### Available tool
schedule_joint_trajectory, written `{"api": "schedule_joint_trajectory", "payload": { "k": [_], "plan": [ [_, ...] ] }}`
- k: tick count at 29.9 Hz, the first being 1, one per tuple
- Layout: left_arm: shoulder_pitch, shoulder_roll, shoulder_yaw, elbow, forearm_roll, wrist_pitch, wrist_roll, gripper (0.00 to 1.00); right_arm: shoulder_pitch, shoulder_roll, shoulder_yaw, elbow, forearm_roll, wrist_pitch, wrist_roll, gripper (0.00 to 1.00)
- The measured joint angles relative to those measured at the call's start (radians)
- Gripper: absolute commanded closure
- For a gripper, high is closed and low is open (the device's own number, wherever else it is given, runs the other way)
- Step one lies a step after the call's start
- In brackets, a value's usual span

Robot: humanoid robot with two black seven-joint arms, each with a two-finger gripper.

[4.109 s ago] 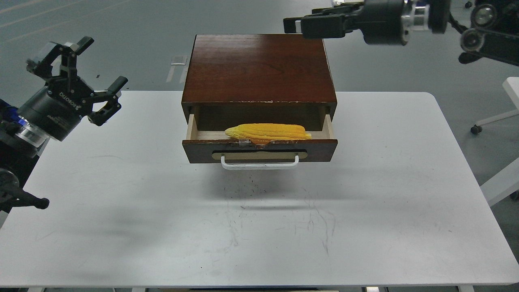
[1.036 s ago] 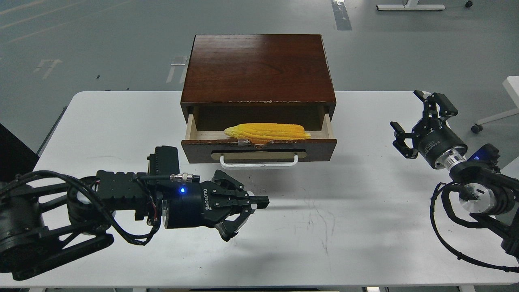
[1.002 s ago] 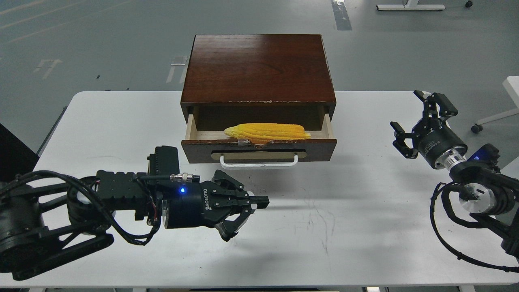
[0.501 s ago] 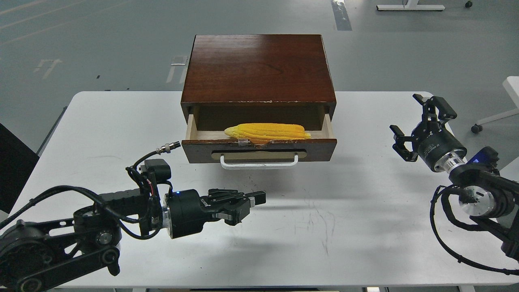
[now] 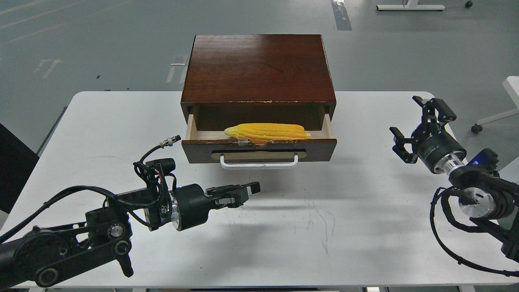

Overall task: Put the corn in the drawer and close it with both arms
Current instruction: 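Push the drawer front away from the robot with the left gripper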

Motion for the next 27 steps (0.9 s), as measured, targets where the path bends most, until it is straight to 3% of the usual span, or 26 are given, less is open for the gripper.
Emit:
{"api": "schedule_joint_trajectory", "payload": {
  "k": [27],
  "plan": [
    [-0.014,-0.003,-0.054,0.059,-0.148,-0.012,0.001,1.00,0.000,0.004,-0.002,0.002,0.000,0.000,0.000,0.01]
  ]
}}
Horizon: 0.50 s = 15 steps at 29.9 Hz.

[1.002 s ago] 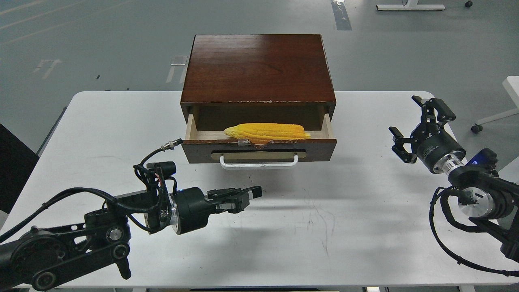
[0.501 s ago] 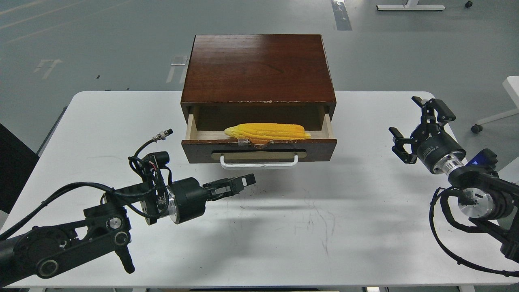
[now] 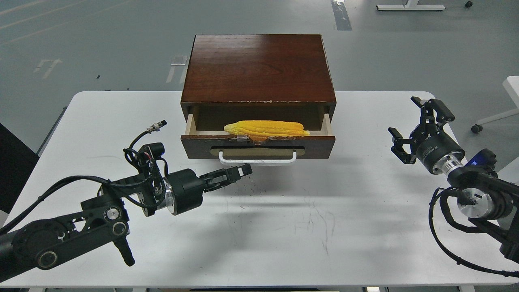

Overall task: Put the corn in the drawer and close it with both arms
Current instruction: 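Push the drawer front away from the robot with the left gripper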

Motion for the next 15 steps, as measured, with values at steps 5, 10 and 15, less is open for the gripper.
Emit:
{"api": "schedule_joint_trajectory", "payload": {
  "k": [5,10,15],
  "plan": [
    [-0.001,-0.018,-0.018,0.027,-0.016,-0.001,0.000,1.00,0.000,0.000,0.000,0.000,0.000,0.000,0.000,0.01],
    [-0.002,-0.040,-0.030,0.069,-0.034,-0.003,-0.001,1.00,-0.003,0.000,0.000,0.000,0.000,0.000,0.000,0.01],
    [-0.005,-0.049,-0.035,0.095,-0.046,-0.004,0.000,1.00,-0.006,0.000,0.000,0.000,0.000,0.000,0.000,0.01]
  ]
}}
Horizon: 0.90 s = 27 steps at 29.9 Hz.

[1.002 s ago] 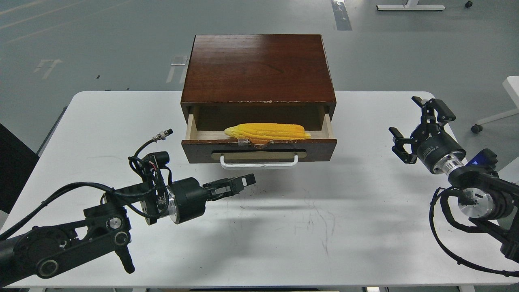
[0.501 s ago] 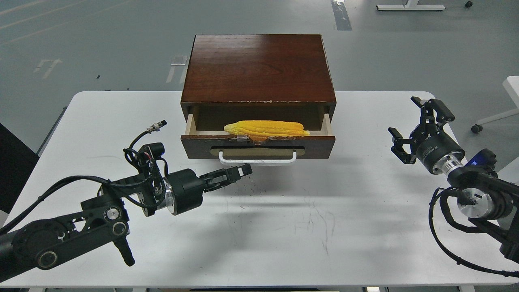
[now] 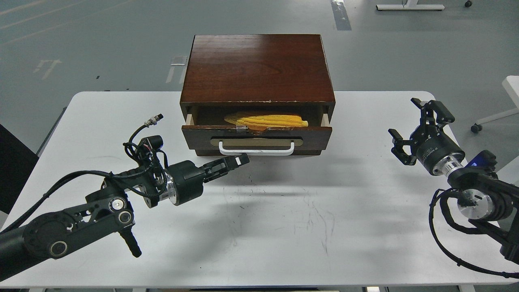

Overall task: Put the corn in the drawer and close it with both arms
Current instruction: 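Push the drawer front away from the robot with the left gripper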

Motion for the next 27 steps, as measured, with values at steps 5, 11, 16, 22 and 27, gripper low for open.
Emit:
{"api": "schedule_joint_trajectory", "payload": {
  "k": [5,11,16,22,27],
  "plan": [
    [-0.014,-0.002,-0.002,0.026,-0.003,-0.018,0.000,1.00,-0.003,-0.001,0.000,0.000,0.000,0.000,0.000,0.01],
    [-0.036,-0.026,-0.010,0.066,-0.029,-0.047,-0.001,1.00,-0.007,-0.001,0.000,0.000,0.000,0.000,0.000,0.01],
    [-0.060,-0.033,-0.010,0.098,-0.056,-0.050,-0.001,1.00,-0.010,-0.001,0.000,0.000,0.000,0.000,0.000,0.01],
    [-0.087,-0.065,-0.010,0.156,-0.062,-0.062,-0.002,1.00,-0.012,-0.001,0.002,0.000,0.000,0.000,0.000,0.01],
    [-0.104,-0.075,-0.010,0.187,-0.064,-0.080,-0.005,1.00,-0.012,-0.003,0.002,-0.001,0.000,0.000,0.000,0.01]
  ]
}}
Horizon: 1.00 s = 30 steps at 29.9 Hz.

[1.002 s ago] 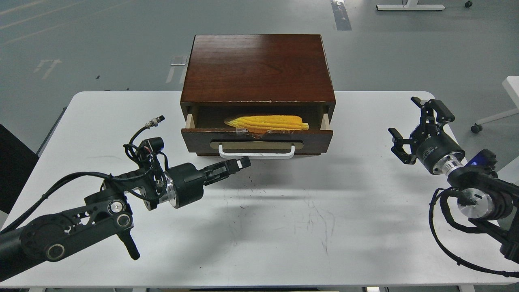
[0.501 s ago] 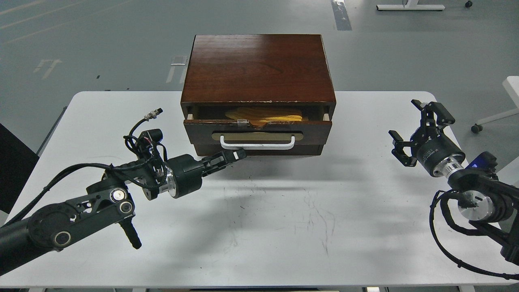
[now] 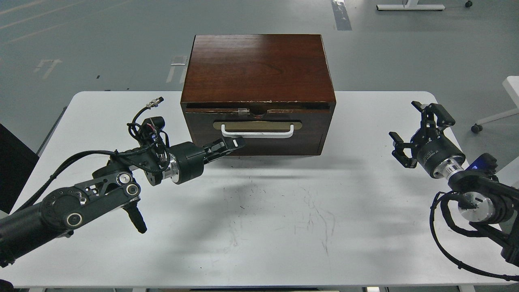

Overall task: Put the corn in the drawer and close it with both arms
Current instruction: 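Push the drawer front away from the robot with the left gripper, then press the drawer fully shut with the left gripper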

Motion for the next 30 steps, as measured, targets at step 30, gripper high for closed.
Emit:
{"api": "schedule_joint_trajectory", "payload": {
  "k": [30],
  "plan": [
    [-0.021,0.122,-0.010,-0.153,-0.060,-0.230,-0.106,1.00,-0.002,-0.005,0.004,0.001,0.000,0.000,0.000,0.01]
  ]
}}
